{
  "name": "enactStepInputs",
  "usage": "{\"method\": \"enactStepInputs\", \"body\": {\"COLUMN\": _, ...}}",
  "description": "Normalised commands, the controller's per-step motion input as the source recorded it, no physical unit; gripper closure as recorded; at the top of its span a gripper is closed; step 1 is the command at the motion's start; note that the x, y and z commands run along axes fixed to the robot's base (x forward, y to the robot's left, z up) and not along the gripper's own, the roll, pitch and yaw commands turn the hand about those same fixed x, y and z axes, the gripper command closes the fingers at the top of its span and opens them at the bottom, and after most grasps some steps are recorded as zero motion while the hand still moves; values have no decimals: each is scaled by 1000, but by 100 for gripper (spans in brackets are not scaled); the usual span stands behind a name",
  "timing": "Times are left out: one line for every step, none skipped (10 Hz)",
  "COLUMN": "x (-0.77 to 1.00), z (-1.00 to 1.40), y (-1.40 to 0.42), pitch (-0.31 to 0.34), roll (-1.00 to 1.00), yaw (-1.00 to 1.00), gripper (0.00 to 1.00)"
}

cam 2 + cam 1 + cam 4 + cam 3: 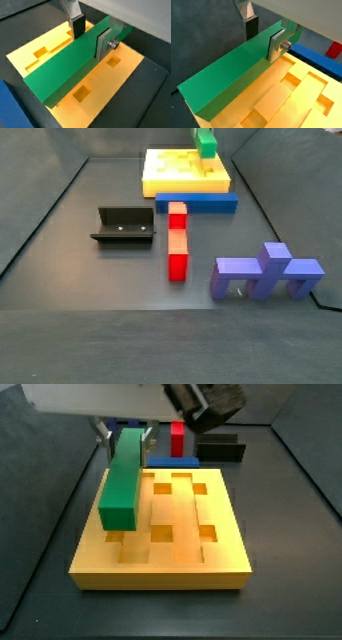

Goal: Pick up the green object. Move up. Move to above the board. Insert the green object.
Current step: Insert the green object.

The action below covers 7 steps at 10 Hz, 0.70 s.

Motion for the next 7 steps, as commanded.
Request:
{"method": "enactStepInputs", "body": {"x": -49, "z": -769, "y": -57, "pitch": -179, "roll": 174, "yaw": 0, "gripper": 100}}
{"method": "enactStepInputs", "body": {"x": 0, "z": -606, "y": -40, "pitch": -151, "roll": 123, "yaw": 0, "gripper": 100}}
{"method": "enactStepInputs", "body": {"x": 114, "z": -440, "y": -151, "pitch": -80, "roll": 101, "yaw": 0, "gripper": 100}}
{"method": "enactStepInputs", "body": {"x": 143, "z": -400, "y": -149, "pitch": -41, "roll": 117, "yaw": 0, "gripper": 100}}
{"method": "enactStepInputs", "body": {"x": 20, "z": -317, "y": -54, "pitch": 0, "roll": 113, "yaw": -37, "gripper": 100}}
{"method": "enactStepInputs", "body": {"x": 74, "z": -214, "y": -40, "pitch": 0, "roll": 96, "yaw": -3, "gripper": 100}}
{"method": "enactStepInputs", "body": {"x": 171, "z": -234, "y": 0, "pitch": 0, "roll": 76, "yaw": 0, "gripper": 100}}
